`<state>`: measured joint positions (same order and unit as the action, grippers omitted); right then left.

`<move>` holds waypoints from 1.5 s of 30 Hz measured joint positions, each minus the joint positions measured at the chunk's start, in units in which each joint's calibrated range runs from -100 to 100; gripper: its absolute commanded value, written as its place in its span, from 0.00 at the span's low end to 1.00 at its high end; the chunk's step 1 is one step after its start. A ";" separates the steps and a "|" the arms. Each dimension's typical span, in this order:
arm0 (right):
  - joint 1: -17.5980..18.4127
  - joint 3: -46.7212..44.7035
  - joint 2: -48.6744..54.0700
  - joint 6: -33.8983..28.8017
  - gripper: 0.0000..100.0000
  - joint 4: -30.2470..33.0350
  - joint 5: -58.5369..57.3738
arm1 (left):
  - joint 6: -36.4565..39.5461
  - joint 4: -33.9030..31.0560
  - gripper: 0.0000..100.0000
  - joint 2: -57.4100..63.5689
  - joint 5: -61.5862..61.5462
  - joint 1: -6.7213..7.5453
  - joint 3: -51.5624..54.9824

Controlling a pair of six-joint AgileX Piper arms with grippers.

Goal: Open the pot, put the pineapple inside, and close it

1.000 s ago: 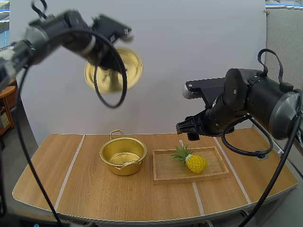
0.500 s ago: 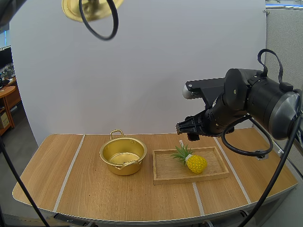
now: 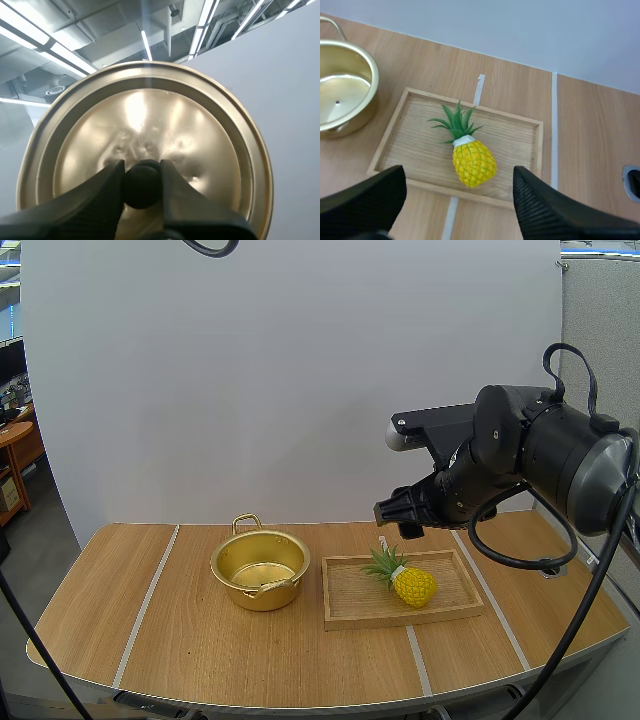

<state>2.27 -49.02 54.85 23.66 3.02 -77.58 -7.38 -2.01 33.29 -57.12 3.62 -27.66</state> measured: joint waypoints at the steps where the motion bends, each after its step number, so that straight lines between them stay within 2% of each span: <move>1: 0.00 0.00 0.00 1.82 1.00 0.10 0.00 | 0.00 0.00 0.00 0.16 0.00 0.00 0.00; 5: 0.00 0.00 0.00 9.26 1.00 0.34 0.00 | 0.00 0.00 0.00 0.48 0.16 0.00 -0.06; 12: 0.00 0.00 -2.12 15.60 1.00 -0.74 0.00 | 0.00 -0.04 0.00 0.48 0.16 0.00 -0.06; 23: 0.00 0.00 -16.89 20.13 1.00 -3.44 0.16 | 0.00 -0.16 0.00 0.48 0.16 0.00 -0.06; 34: -0.16 0.00 -23.45 21.42 1.00 -0.32 6.41 | 0.00 -0.26 0.00 0.48 0.16 0.00 -0.06; 38: -1.49 0.95 -25.77 22.27 1.00 -0.10 8.04 | 0.00 -0.26 0.00 0.48 0.16 0.00 -0.06; 45: -3.59 2.56 -30.26 26.68 1.00 -3.32 9.46 | 0.00 -0.37 0.00 0.48 0.16 0.00 -0.06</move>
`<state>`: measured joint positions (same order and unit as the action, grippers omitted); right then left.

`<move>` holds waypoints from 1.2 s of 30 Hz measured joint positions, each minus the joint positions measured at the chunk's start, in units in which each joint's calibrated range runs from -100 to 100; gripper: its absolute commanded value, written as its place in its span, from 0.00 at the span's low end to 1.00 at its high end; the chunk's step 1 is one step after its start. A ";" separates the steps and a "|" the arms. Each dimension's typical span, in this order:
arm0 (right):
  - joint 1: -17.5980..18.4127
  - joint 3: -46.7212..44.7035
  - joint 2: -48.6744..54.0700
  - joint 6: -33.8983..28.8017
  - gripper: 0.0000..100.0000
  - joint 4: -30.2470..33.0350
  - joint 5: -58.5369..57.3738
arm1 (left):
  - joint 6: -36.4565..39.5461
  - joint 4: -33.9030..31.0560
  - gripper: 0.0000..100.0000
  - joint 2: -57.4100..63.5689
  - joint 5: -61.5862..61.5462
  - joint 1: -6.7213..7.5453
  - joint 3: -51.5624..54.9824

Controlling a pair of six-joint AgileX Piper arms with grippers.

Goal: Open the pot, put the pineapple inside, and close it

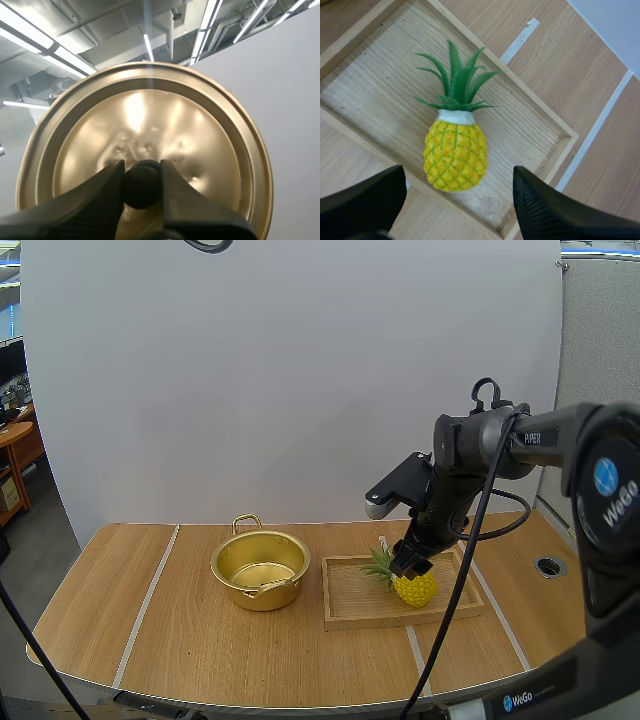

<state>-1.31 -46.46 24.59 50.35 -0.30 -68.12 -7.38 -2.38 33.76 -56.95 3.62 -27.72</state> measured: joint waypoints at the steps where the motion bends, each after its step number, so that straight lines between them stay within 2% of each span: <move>1: -0.09 0.16 -0.61 0.50 1.00 -0.26 0.00 | 0.00 0.00 0.00 0.00 0.00 0.00 0.00; 20: -0.09 0.56 -12.29 1.96 1.00 -1.58 7.02 | 0.21 0.00 0.00 0.00 0.00 0.00 0.00; 36: -0.09 0.56 -17.81 1.96 1.00 -1.58 10.50 | 0.21 0.00 0.00 0.00 0.00 0.00 0.00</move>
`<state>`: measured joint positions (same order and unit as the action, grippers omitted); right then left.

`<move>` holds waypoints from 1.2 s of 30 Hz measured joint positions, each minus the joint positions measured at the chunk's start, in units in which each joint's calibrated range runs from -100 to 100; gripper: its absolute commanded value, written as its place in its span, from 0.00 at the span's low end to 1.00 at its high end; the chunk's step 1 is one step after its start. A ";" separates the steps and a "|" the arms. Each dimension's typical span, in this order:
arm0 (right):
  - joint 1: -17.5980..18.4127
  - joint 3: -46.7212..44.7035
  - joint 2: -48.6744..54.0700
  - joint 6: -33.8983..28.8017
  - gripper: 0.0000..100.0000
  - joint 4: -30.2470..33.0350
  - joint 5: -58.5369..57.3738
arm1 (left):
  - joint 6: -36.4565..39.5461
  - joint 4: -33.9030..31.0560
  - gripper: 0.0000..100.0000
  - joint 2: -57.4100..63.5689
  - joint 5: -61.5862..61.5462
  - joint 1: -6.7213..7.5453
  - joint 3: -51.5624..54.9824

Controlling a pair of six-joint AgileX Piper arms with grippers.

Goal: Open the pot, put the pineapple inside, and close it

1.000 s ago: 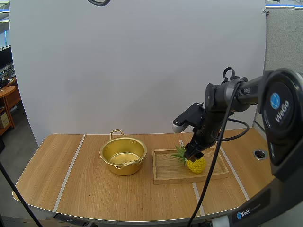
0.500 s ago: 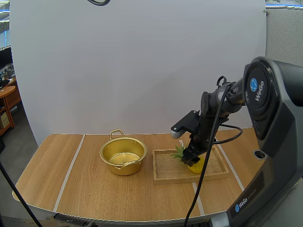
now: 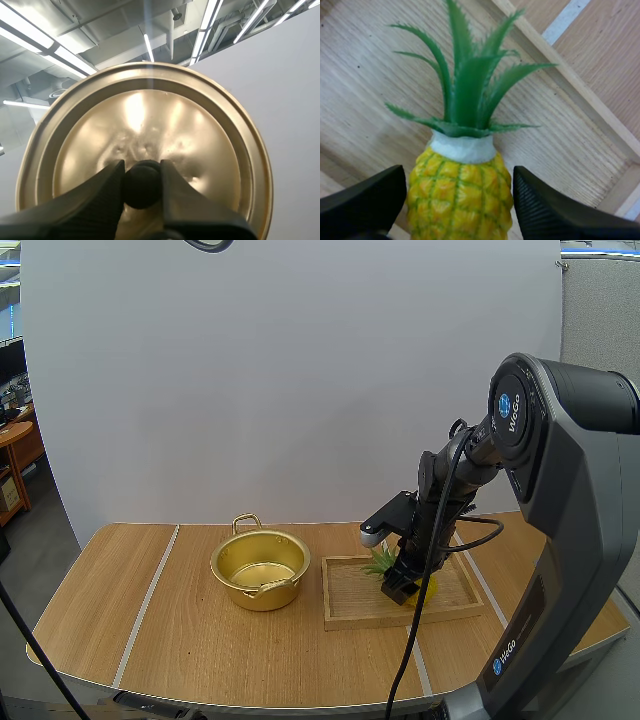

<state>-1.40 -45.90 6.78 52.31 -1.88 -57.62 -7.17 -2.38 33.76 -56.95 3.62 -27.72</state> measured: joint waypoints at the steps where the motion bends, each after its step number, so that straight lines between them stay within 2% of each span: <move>1: 0.00 0.00 -0.36 0.00 0.88 0.00 0.26 | 0.00 0.00 0.00 0.00 0.00 0.00 0.00; 2: 0.00 0.00 -0.54 0.00 0.70 0.00 0.43 | 0.00 0.00 0.00 0.00 0.00 0.00 0.00; 3: 0.00 0.00 -0.66 0.00 0.59 0.00 0.43 | 0.00 0.00 0.00 0.00 0.00 0.00 0.00; 4: 0.00 0.00 -0.82 0.00 0.40 0.00 0.43 | 0.00 0.00 0.00 0.00 0.00 0.00 0.00; 5: 0.00 0.00 -0.94 0.00 0.33 0.00 0.43 | 0.00 0.00 0.00 0.00 0.00 0.00 0.00; 6: 0.00 0.00 -0.96 0.00 0.08 0.00 0.43 | 0.00 0.00 0.00 0.00 0.00 0.00 0.00; 7: 0.00 0.00 -1.12 0.00 0.00 0.00 0.43 | 0.00 0.00 0.00 0.00 0.00 0.00 0.00; 12: 0.00 0.00 -0.85 0.00 0.00 -0.44 -1.65 | 0.10 0.00 0.00 0.00 0.00 0.00 0.00; 16: 0.18 0.00 3.25 0.00 0.00 -1.40 -2.42 | 0.10 0.00 0.00 0.00 0.00 0.00 0.00; 21: 2.02 0.00 10.50 0.00 0.00 -2.00 -2.62 | 0.10 0.00 0.00 0.00 0.00 0.00 0.00; 26: 5.98 5.18 16.94 -2.89 0.00 -3.70 -9.53 | 0.10 0.00 0.00 0.00 0.00 0.00 0.00; 36: 13.53 16.99 17.76 -6.60 0.00 -8.38 -16.69 | 0.10 0.00 0.00 0.00 0.00 0.00 0.00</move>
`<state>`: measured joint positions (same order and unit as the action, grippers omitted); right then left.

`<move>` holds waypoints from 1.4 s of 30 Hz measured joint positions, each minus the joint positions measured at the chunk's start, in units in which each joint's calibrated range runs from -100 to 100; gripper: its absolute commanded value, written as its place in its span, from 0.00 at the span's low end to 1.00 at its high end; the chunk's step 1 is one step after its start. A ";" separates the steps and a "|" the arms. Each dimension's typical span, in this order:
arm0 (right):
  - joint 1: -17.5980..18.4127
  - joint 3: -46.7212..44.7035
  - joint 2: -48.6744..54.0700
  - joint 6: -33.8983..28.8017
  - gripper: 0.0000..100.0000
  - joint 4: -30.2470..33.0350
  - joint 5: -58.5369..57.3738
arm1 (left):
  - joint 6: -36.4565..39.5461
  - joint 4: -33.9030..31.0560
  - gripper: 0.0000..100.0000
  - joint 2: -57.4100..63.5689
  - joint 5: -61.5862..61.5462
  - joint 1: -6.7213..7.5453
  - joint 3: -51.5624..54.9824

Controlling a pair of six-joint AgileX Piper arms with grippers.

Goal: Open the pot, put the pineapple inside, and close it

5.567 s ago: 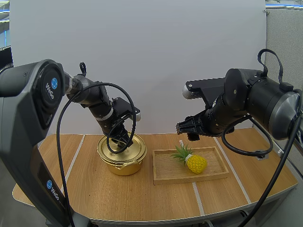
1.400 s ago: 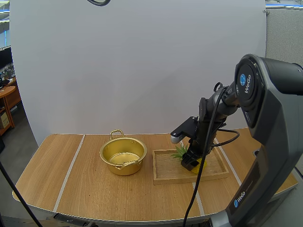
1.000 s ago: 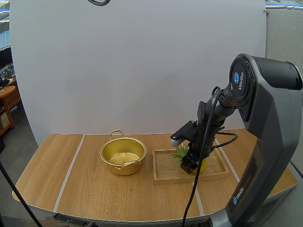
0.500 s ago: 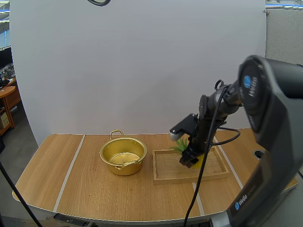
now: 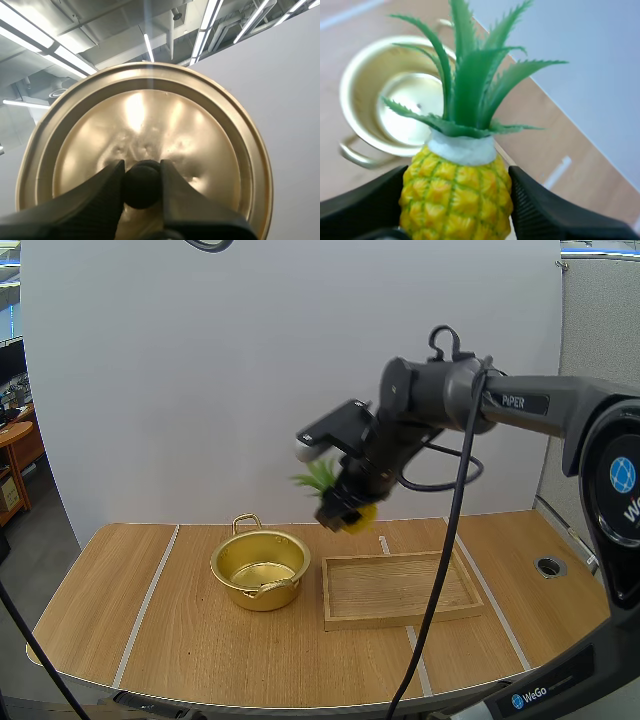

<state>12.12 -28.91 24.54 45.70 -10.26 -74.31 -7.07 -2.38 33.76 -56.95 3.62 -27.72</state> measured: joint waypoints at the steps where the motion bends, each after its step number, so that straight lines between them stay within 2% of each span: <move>1: 0.95 0.77 -0.13 -0.32 0.00 -0.17 -0.24 | 0.00 0.00 0.00 0.00 0.00 0.00 0.00; 6: 4.56 4.40 -3.32 -2.23 0.00 -0.59 -0.78 | 0.00 0.00 0.00 0.00 0.00 0.00 0.00; 12: 6.95 7.97 -9.41 -3.75 0.00 -0.83 -0.61 | 0.00 0.00 0.00 0.00 0.00 0.00 0.00; 26: 7.40 9.64 -24.58 -3.65 0.00 -0.94 6.76 | 0.00 0.00 0.00 0.00 0.00 0.00 0.00; 42: 7.40 9.75 -33.26 -3.46 0.00 -0.94 13.87 | 0.00 0.00 0.00 0.00 0.00 0.00 0.00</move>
<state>19.52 -19.16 -8.72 42.24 -11.20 -60.44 -7.07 -2.38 33.76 -56.95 3.62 -27.72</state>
